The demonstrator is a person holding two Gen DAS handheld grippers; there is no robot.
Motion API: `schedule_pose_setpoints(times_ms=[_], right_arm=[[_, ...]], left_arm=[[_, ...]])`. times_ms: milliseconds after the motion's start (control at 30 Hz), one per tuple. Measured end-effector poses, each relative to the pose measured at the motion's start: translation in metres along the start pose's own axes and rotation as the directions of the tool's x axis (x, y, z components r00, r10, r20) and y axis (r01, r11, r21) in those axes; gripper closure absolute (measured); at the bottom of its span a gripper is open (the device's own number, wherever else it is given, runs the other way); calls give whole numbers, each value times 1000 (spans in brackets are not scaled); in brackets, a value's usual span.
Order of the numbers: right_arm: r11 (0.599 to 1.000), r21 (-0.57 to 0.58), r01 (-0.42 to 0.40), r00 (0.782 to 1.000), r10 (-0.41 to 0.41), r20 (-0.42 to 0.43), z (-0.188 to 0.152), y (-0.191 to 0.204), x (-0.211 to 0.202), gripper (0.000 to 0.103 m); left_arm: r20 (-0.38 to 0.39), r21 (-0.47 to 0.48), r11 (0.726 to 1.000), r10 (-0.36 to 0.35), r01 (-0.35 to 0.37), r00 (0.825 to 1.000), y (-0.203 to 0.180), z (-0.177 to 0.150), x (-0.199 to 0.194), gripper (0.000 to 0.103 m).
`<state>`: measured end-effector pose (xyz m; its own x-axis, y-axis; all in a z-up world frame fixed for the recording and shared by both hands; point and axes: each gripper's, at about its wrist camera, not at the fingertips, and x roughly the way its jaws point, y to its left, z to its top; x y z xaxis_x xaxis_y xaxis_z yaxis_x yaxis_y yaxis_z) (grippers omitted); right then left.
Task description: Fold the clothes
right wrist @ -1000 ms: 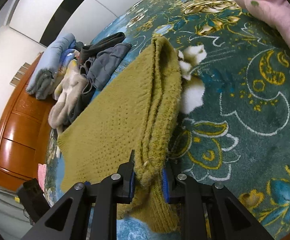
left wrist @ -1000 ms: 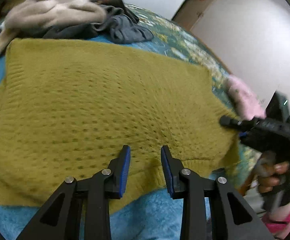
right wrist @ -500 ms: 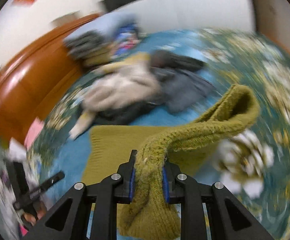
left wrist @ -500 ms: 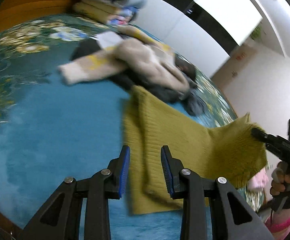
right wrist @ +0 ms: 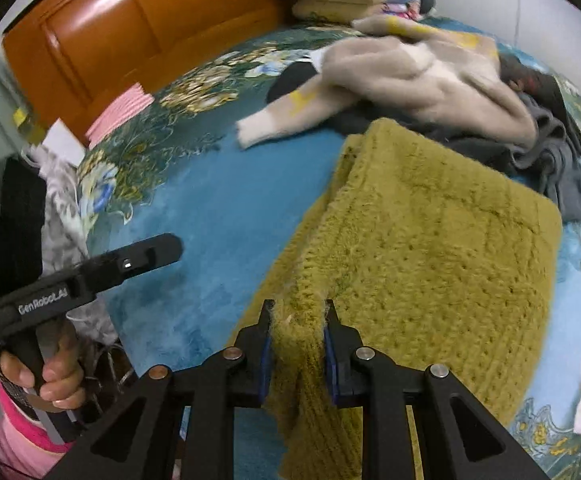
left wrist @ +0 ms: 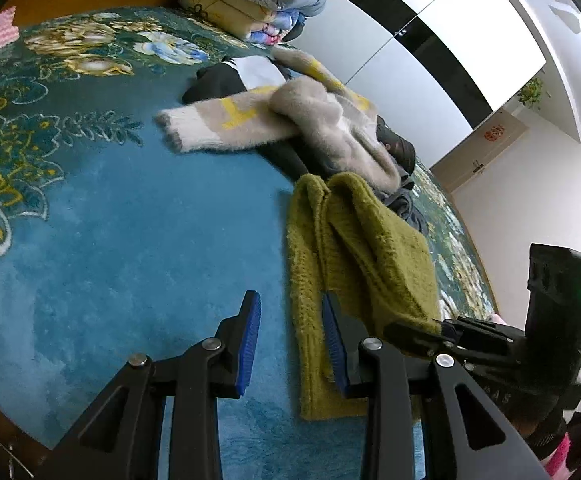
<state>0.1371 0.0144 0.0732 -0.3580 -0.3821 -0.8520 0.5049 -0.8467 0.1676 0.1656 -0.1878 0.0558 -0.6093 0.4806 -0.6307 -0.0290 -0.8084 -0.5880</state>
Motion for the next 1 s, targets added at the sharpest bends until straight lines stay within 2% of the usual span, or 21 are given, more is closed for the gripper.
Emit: schedule_pose_setpoints(times_ms=[100, 233, 400, 533, 600, 667, 800, 867, 1000], right_arm=[[1000, -4, -24, 999, 24, 36, -1, 5, -9, 80], [1000, -2, -13, 1000, 13, 26, -3, 9, 1, 80], [1000, -10, -20, 1000, 20, 7, -7, 11, 14, 75], [996, -18, -91, 995, 92, 35, -11, 8, 5, 68], [988, 21, -151, 986, 150, 72, -16, -4, -8, 66], [981, 71, -183, 974, 170, 151, -26, -21, -29, 59], [959, 201, -198, 946, 132, 297, -54, -68, -69, 54], [935, 283, -216, 938, 118, 326, -72, -92, -74, 54], [872, 418, -253, 929, 98, 357, -104, -130, -76, 54]], left_arm=[[-9, -12, 999, -48, 48, 999, -3, 0, 2, 70], [-51, -94, 986, -146, 140, 988, -1, 1, 16, 70], [-94, -151, 972, -194, 179, 977, 0, -4, 27, 70], [-107, -175, 960, -240, 219, 965, -1, -4, 33, 61], [-120, -187, 954, -259, 235, 958, -2, -6, 37, 61], [-135, -197, 945, -290, 261, 948, -5, -8, 43, 60], [-159, -229, 923, -349, 310, 924, -11, -12, 53, 55], [-166, -230, 918, -363, 322, 917, -16, -14, 58, 55], [-216, -187, 952, -282, 243, 935, -32, -20, 71, 55]])
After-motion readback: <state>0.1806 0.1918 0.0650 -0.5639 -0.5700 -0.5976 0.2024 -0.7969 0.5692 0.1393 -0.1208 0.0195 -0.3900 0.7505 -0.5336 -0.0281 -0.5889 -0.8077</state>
